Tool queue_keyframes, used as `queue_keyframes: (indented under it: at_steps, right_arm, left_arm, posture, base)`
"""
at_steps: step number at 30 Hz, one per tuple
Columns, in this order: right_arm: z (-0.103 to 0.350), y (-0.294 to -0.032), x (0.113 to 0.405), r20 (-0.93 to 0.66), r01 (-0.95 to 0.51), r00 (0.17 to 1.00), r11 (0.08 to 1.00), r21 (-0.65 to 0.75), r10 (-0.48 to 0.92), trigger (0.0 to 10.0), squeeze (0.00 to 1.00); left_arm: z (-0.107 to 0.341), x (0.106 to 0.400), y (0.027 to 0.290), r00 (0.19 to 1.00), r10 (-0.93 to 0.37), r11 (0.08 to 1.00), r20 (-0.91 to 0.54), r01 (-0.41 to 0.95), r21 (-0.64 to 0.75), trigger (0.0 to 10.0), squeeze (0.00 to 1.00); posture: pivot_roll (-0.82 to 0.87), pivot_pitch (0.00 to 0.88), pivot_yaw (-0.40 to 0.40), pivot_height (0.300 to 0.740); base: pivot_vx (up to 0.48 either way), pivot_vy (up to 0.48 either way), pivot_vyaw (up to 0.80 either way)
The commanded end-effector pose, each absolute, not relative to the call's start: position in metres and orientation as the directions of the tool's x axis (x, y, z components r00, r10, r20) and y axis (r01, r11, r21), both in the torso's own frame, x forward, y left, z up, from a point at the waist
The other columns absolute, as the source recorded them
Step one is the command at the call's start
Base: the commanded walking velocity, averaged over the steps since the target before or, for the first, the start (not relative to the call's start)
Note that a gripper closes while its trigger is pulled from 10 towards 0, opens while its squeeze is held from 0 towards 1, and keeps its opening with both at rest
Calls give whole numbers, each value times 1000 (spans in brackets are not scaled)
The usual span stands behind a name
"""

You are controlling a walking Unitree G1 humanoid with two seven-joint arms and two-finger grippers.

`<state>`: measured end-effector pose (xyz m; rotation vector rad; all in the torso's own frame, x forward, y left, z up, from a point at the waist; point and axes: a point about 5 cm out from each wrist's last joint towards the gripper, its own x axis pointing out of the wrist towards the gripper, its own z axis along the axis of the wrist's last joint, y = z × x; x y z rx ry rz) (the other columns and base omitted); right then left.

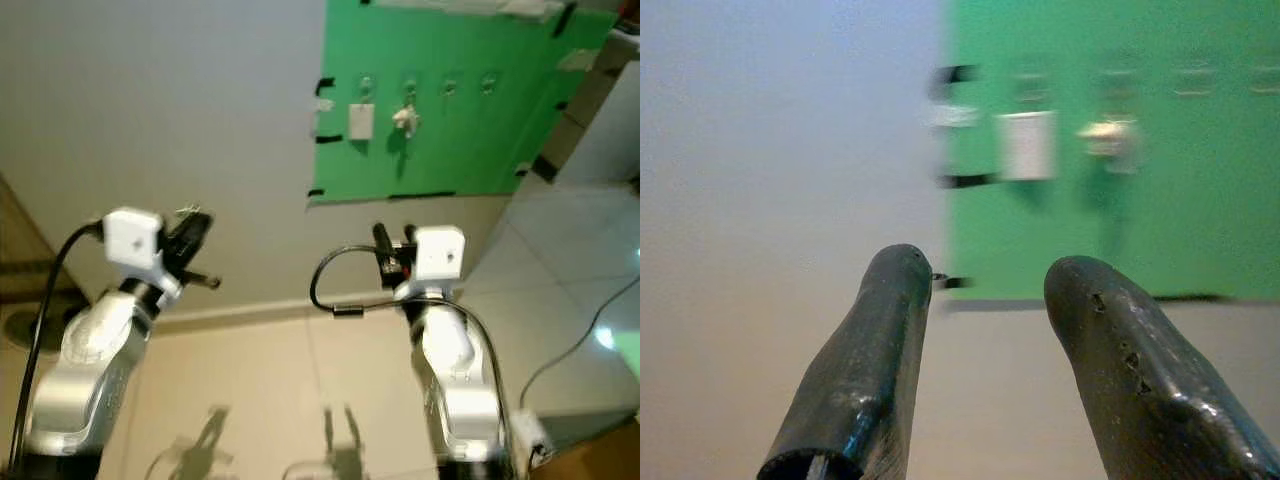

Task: Hang keys on a hook

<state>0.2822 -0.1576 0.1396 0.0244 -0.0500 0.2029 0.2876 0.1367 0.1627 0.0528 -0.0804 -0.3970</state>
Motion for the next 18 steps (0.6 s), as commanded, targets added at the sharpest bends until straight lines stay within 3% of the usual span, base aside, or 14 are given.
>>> queue_keyframes:
  at_steps: [1, 3, 9, 12, 18]
  right_arm:
    - [149, -156, 285, 57, -262, 964, 965, 11, 261, 10000, 0]
    - [159, -160, 292, 71, -290, 954, 957, -10, 290, 10000, 0]
    - [170, -164, 302, 89, -292, 952, 956, -12, 292, 10000, 0]
    - [162, -156, 300, 74, -293, 954, 956, 14, 291, 10000, 0]
    - [157, -137, 300, 73, -316, 947, 948, 47, 312, 10000, 0]
  left_arm:
    - [172, 293, 139, 903, -422, 906, 77, 416, 80, 10000, 0]
    - [183, 302, 148, 906, -413, 907, 89, 402, 122, 10000, 0]
    - [188, 311, 156, 922, -377, 925, 86, 372, 74, 10000, 0]
    - [181, 309, 153, 925, -373, 927, 69, 374, -5, 10000, 0]
    - [165, 303, 136, 913, -406, 913, 38, 407, -19, 10000, 0]
  posture:
    - [5, 46, -5, 740]
    - [7, 42, -9, 740]
    - [21, 7, -13, 740]
    - [28, 0, -8, 740]
    - [29, 0, -7, 740]
  base:
    - [0, 0, 0]
    - [0, 0, 0]
    - [0, 0, 0]
    - [0, 0, 0]
    - [0, 0, 0]
